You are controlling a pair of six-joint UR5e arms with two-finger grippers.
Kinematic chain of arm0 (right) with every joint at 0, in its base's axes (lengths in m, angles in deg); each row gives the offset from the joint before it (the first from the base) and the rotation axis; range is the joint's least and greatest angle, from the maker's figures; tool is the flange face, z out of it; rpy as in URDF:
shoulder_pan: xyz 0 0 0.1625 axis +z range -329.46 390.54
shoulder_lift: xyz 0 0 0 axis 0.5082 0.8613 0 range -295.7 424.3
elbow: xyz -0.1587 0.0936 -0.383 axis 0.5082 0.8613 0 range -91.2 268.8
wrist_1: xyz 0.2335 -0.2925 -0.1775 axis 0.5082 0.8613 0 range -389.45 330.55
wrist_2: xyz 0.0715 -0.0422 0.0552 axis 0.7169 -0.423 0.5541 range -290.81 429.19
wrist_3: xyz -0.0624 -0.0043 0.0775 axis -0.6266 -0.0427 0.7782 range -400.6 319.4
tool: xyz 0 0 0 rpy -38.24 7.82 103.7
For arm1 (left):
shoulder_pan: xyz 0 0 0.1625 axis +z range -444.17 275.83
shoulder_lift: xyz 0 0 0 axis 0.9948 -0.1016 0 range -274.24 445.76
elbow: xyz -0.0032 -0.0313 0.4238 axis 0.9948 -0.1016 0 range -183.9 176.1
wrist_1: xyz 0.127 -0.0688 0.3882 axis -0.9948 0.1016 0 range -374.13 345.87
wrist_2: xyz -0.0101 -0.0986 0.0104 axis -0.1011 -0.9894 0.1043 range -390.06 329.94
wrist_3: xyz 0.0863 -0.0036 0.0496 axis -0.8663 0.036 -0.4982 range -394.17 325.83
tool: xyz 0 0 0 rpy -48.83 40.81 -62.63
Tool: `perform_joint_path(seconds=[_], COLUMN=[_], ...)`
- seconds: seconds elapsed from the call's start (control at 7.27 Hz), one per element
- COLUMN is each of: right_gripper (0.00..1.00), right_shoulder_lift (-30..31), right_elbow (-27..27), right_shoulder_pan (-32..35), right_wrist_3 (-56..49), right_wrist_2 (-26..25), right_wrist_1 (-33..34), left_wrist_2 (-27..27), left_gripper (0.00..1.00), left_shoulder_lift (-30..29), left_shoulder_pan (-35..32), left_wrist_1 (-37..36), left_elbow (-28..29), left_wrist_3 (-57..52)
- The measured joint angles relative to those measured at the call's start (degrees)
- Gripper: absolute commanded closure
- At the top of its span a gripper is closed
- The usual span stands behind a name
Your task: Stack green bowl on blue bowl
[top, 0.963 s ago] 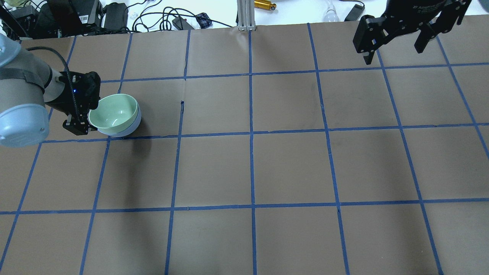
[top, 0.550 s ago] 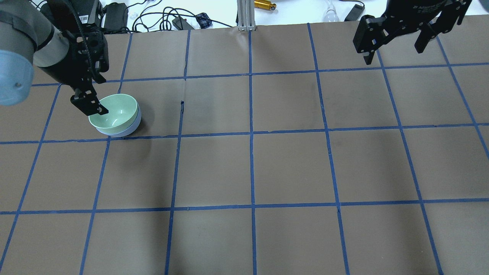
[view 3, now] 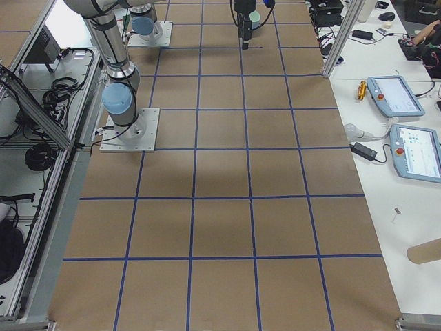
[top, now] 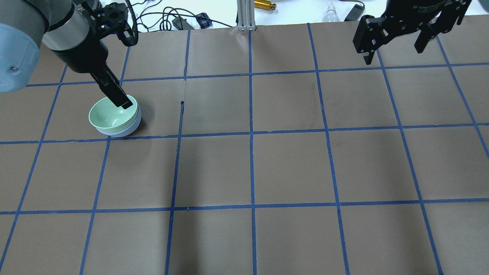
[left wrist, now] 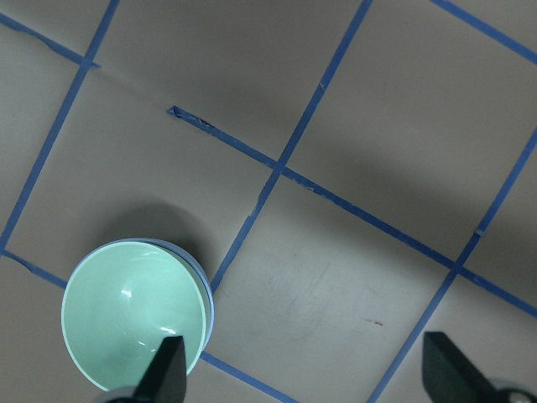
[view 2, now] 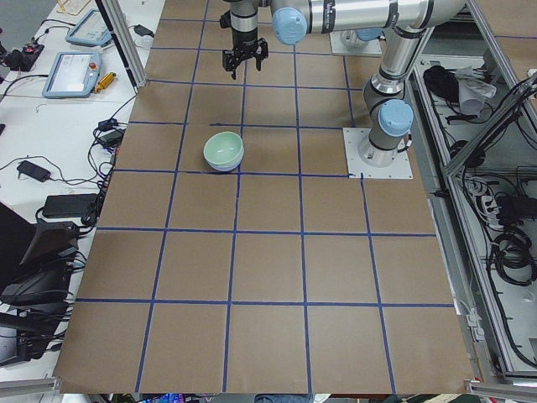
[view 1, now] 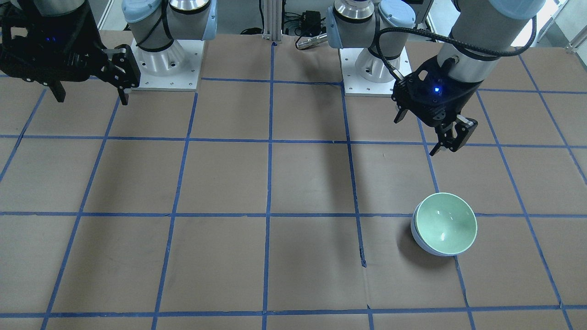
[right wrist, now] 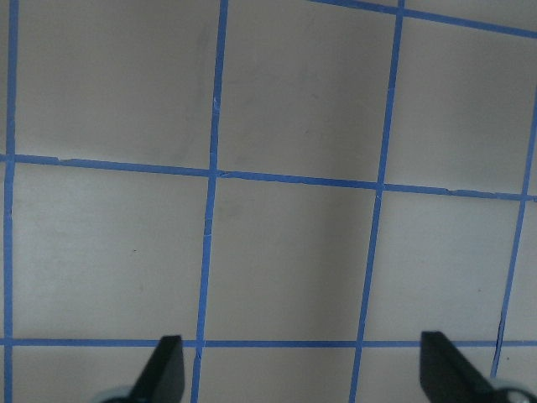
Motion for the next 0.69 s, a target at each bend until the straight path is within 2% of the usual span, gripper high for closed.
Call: perform_joint_path(seconds=[0.69], right_gripper=[0.00], right_shoulder_lift=[0.00], right_elbow=[0.00], right_shoulder_pan=[0.00], right_wrist_3=[0.00], right_wrist_2=[0.00], right_wrist_1=[0.00], left_wrist_2=[-0.04], left_gripper=[0.00], left_shoulder_lift=[2.38], left_shoulder_pan=[-1.76], left_wrist_1=[0.98], left_elbow=[-0.11], left_wrist_3=[32.01])
